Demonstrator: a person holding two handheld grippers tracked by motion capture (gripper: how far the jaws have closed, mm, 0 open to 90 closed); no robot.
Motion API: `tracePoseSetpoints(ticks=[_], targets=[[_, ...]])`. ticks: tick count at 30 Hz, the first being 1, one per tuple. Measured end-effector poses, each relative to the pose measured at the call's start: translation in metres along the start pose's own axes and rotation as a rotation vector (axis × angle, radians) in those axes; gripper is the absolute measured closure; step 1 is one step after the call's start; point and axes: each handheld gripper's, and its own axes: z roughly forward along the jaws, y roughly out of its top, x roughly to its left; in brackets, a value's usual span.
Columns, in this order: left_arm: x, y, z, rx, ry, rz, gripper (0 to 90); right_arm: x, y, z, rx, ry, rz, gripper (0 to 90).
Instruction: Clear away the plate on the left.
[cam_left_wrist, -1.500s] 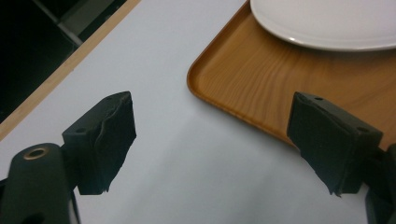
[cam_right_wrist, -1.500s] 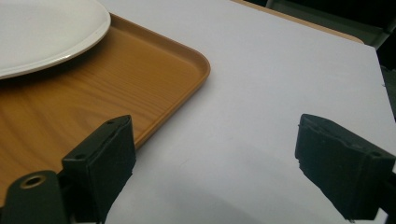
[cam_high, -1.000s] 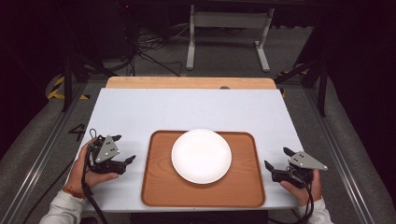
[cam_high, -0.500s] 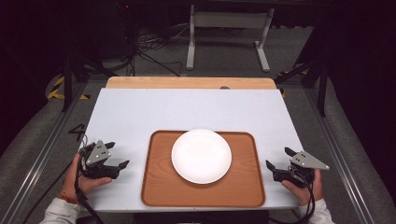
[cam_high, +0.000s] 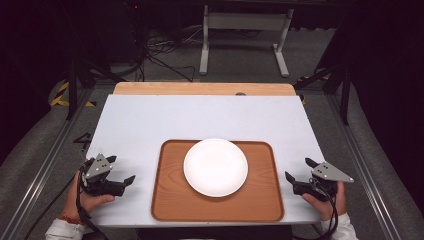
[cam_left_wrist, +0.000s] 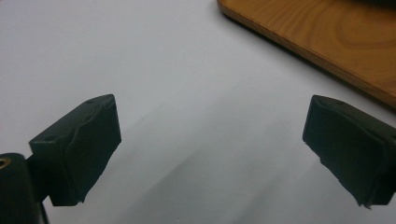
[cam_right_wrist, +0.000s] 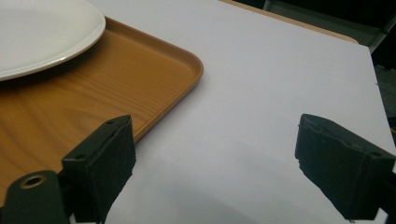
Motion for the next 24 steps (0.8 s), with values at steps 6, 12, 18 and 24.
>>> tracePoseSetpoints(ticks=[6,12,18,24], targets=[[-0.001,0.0006,-0.0038,-0.034,-0.004,-0.004,3.3,0.0019,0.0002,-0.0006,0.008,-0.004,-0.014,12.9],[-0.003,0.001,-0.0058,-0.037,-0.01,0.009,3.9,0.0077,0.0021,-0.0037,0.006,-0.004,-0.027,12.9],[-0.0038,0.0032,-0.003,-0.035,-0.015,0.015,4.0,0.007,0.0013,-0.0034,0.009,-0.007,-0.025,12.9],[-0.0054,0.0038,-0.0017,-0.029,-0.016,0.022,4.2,0.0061,0.0,-0.0037,0.012,-0.008,-0.022,12.9]])
